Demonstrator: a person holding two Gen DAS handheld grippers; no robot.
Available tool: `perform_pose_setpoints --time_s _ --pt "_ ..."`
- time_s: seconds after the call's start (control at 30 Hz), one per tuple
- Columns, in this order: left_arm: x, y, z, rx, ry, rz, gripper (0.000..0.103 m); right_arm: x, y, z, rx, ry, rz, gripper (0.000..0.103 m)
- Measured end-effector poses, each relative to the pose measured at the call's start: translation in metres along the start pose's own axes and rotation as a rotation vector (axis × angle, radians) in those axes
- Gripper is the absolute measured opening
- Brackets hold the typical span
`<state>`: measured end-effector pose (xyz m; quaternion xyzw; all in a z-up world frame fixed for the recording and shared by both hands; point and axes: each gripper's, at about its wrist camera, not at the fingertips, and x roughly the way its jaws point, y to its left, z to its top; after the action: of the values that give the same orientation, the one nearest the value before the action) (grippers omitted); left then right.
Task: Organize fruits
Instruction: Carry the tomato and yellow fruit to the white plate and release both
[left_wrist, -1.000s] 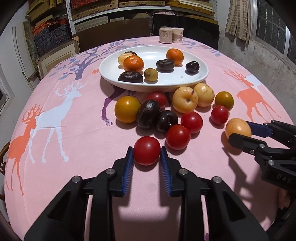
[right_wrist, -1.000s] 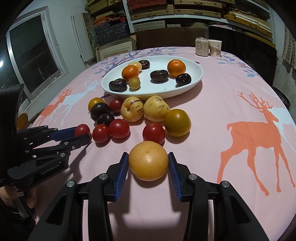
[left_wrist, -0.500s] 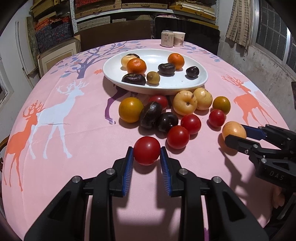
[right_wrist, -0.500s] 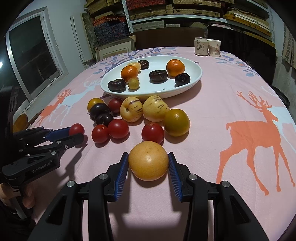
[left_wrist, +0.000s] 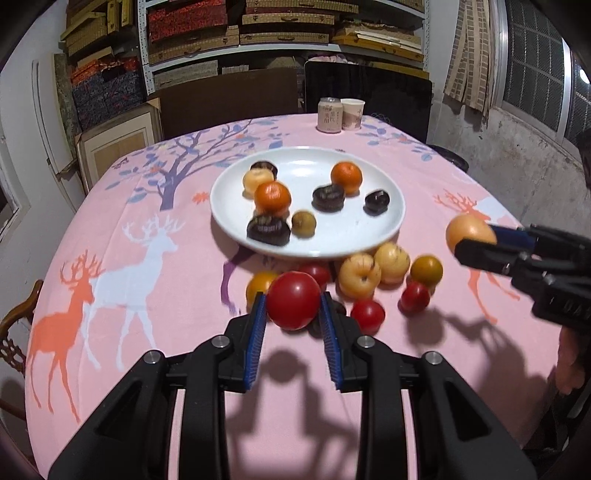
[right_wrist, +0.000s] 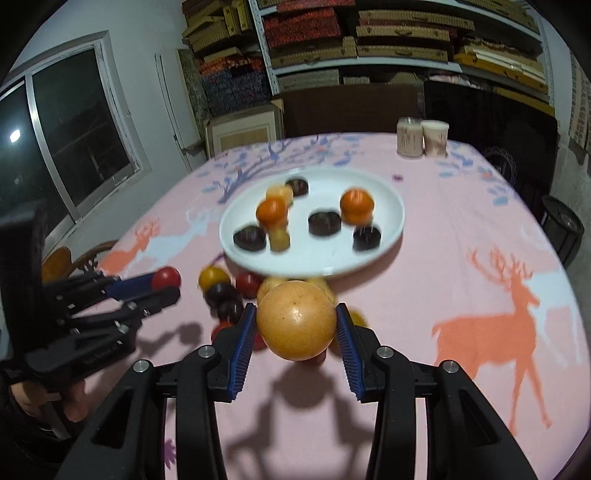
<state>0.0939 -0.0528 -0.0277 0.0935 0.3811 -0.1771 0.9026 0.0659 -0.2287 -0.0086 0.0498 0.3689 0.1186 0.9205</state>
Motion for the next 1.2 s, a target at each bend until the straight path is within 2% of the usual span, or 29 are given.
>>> perform_pose_setpoints --time_s 0.1,0.17,0.4,0.5,0.67,0.7,0.73,0.8,0.83,1.03,1.2 --pt "0.012 0.0 0.028 0.015 -0.017 0.018 0.028 0.009 -0.007 0.031 -0.009 -0.004 0.001 0.043" --pt "0.025 0.002 0.046 0.0 -0.01 -0.002 0.028 0.02 -0.012 0.049 -0.006 0.003 0.004 0.043" --pt "0.093 -0.001 0.095 0.009 0.035 0.011 0.028 0.091 -0.032 0.092 0.014 0.07 0.003 0.043" --pt "0.121 0.0 0.105 0.011 0.067 0.009 0.028 0.124 -0.035 0.104 0.009 0.104 0.002 0.043" --pt "0.142 -0.006 0.105 0.039 0.082 -0.006 0.029 0.166 -0.04 0.118 0.017 0.153 0.019 0.044" --pt "0.142 -0.009 0.104 0.052 0.079 -0.006 0.034 0.17 -0.041 0.119 0.022 0.153 0.025 0.044" --pt "0.142 -0.011 0.103 0.062 0.076 -0.006 0.044 0.17 -0.042 0.12 0.023 0.143 0.028 0.044" --pt "0.139 -0.014 0.1 0.076 0.06 0.011 0.056 0.166 -0.042 0.121 0.022 0.123 0.033 0.046" --pt "0.135 -0.014 0.1 0.078 0.053 0.015 0.061 0.163 -0.042 0.121 0.02 0.117 0.031 0.051" --pt "0.101 -0.009 0.093 0.058 0.013 0.007 0.068 0.134 -0.045 0.109 0.029 0.097 0.015 0.052" --pt "0.066 -0.003 0.063 0.049 0.004 0.013 0.077 0.087 -0.041 0.069 -0.007 0.071 -0.026 0.052"
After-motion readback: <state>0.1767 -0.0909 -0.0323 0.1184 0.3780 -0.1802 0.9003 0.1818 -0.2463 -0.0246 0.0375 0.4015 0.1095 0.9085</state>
